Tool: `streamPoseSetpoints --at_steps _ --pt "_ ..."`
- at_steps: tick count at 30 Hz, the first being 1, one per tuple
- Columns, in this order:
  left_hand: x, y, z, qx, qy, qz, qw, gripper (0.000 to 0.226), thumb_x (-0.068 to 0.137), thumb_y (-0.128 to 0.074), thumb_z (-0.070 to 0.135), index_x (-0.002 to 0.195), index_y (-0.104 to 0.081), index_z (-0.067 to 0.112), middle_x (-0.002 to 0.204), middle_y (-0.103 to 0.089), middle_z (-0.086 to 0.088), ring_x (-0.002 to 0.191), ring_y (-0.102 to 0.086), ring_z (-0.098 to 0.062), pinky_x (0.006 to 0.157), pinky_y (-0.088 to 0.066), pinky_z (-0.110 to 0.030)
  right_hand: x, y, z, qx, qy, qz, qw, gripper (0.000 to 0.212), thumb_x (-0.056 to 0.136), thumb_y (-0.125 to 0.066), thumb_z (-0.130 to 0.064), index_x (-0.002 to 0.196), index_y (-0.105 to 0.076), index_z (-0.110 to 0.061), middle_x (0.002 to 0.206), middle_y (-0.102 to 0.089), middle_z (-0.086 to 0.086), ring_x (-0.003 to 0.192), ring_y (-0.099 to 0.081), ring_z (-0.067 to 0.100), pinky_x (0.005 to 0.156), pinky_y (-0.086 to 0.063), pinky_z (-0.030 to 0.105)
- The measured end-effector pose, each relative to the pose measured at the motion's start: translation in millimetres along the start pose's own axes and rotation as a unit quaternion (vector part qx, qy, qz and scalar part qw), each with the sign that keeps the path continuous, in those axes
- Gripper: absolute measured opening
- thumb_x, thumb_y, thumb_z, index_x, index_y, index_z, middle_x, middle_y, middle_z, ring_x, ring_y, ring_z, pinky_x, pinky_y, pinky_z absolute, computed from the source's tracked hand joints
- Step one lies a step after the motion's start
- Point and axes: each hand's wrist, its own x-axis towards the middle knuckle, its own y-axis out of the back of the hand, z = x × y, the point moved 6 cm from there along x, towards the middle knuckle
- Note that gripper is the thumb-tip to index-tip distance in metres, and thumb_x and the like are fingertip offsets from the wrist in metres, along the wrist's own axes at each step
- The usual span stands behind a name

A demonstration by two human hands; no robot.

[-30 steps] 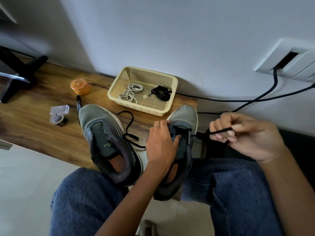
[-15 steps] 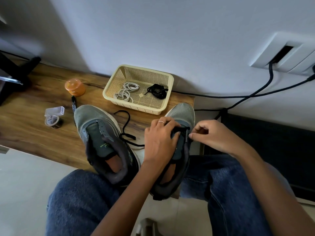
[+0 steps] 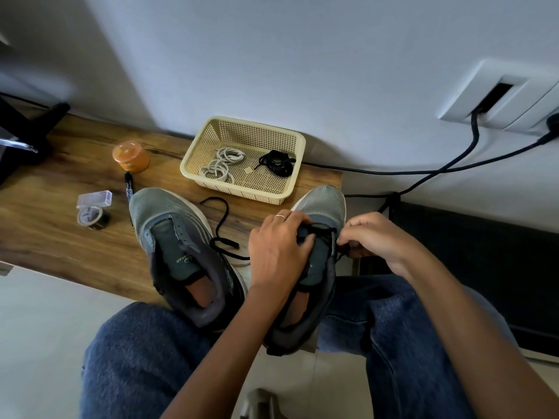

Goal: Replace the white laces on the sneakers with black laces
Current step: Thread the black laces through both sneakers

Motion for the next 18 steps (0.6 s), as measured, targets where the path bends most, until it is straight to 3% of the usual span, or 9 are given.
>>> streamPoseSetpoints --at_steps 4,8,11,14,18 --pt "0 -1 1 -0.012 -0.021 0.004 1.0 0.012 0.076 -0.074 0.024 0.087 -0.069 0.025 0.09 -0.067 0.007 0.079 -0.062 -0.02 0.059 -0.045 -0.032 2 -6 3 0.064 -0.042 0.007 0.997 0.02 0.078 -0.057 0.001 0.06 -0.058 -0.007 0.058 -0.056 0.005 0.062 -0.053 0.019 0.065 -0.047 0.029" --pt "2 -5 6 -0.029 -0.093 0.001 0.995 0.008 0.08 -0.065 0.029 0.084 -0.071 0.027 0.092 -0.065 0.011 0.088 -0.056 -0.019 0.066 -0.043 -0.033 2 -9 3 0.074 -0.051 0.012 0.996 0.018 0.078 -0.054 0.002 0.063 -0.055 -0.007 0.062 -0.054 0.007 0.064 -0.052 0.02 0.066 -0.045 0.031" --pt "2 -8 5 -0.023 -0.101 -0.012 0.995 0.008 0.08 -0.069 0.034 0.083 -0.07 0.026 0.097 -0.064 0.009 0.093 -0.055 -0.021 0.069 -0.043 -0.036 2 -9 1 0.0 -0.023 0.014 1.0 0.009 0.08 -0.058 -0.005 0.07 -0.057 -0.005 0.072 -0.053 0.011 0.07 -0.052 0.023 0.069 -0.042 0.034" --pt "2 -12 4 -0.001 -0.091 -0.041 0.995 0.016 0.086 -0.058 0.04 0.088 -0.068 0.028 0.108 -0.061 0.007 0.101 -0.051 -0.02 0.076 -0.041 -0.036 -2 -6 -5 -0.108 0.047 0.015 0.993 0.015 0.084 -0.063 -0.014 0.079 -0.065 0.0 0.076 -0.061 0.009 0.072 -0.055 0.018 0.069 -0.043 0.032" --pt "0 -17 -1 -0.015 -0.057 -0.099 0.993 0.016 0.093 -0.056 0.04 0.098 -0.066 0.029 0.13 -0.049 0.008 0.12 -0.037 -0.017 0.09 -0.024 -0.034 -8 -2 -15 -0.143 0.118 0.05 0.981 0.004 0.08 -0.073 -0.015 0.077 -0.07 -0.015 0.074 -0.068 0.004 0.068 -0.06 0.012 0.067 -0.047 0.029"
